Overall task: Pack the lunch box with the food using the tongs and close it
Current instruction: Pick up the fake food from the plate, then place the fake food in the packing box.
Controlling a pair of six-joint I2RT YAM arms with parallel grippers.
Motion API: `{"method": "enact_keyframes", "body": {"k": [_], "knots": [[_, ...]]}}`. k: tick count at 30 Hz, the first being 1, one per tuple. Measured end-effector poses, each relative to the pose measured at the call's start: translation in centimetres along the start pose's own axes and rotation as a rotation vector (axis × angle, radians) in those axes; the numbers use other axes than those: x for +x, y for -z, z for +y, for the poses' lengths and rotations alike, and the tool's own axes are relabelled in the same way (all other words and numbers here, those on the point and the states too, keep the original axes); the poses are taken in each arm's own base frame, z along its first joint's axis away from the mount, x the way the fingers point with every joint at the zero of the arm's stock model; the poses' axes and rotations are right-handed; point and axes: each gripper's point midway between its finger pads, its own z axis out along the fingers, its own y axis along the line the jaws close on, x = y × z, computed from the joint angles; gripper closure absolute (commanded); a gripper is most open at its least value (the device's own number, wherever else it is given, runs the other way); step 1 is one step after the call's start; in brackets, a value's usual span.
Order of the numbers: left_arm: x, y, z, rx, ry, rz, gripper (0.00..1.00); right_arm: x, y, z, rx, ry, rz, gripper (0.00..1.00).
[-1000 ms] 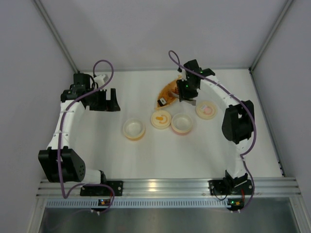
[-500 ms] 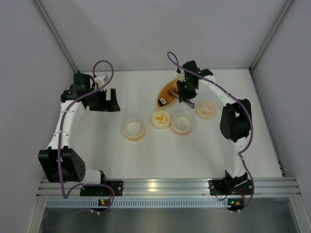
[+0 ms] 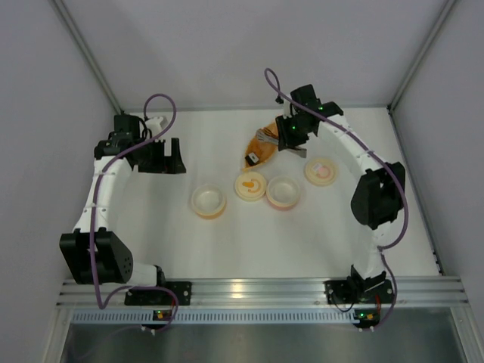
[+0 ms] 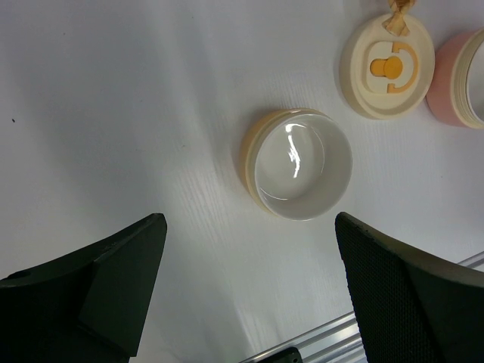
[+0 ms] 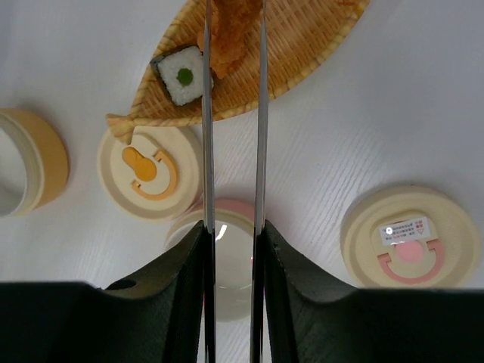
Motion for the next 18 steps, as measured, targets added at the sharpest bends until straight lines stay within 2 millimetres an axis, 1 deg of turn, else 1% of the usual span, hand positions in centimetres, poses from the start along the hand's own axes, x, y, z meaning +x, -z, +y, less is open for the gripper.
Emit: {"method": "enact_keyframes", "body": {"k": [2, 5, 8, 11, 14, 18], "knots": [[0.0, 0.0, 0.1, -0.002, 0.003, -0.002, 0.02, -0.7, 1.5, 0.2, -0.008, 0.019, -0.036, 1.00], [-0.1, 0.1, 0.3, -0.003, 0.006, -0.007, 0.02, -1.9, 4.6, 0.4, -0.017, 0.069, -0.109, 1.00], [-0.2, 0.1, 0.2, 0.004, 0.007, -0.010, 0.02, -1.5, 7.1, 0.1, -0.020, 0.114, -0.146, 1.00], [-0.2, 0.1, 0.0, 0.011, 0.006, -0.012, 0.02, 0.1, 9.3, -0.5, -0.023, 0.168, -0.154, 1.00], [-0.3, 0.4, -0.1, 0.015, 0.003, -0.020, 0.02, 2.5, 11.3, -1.1, -0.019, 0.228, -0.150, 1.00], [-0.5, 0.9, -0.4, 0.016, -0.005, -0.038, 0.02, 5.9, 13.9, -1.0, -0.014, 0.322, -0.157, 1.00]]}}
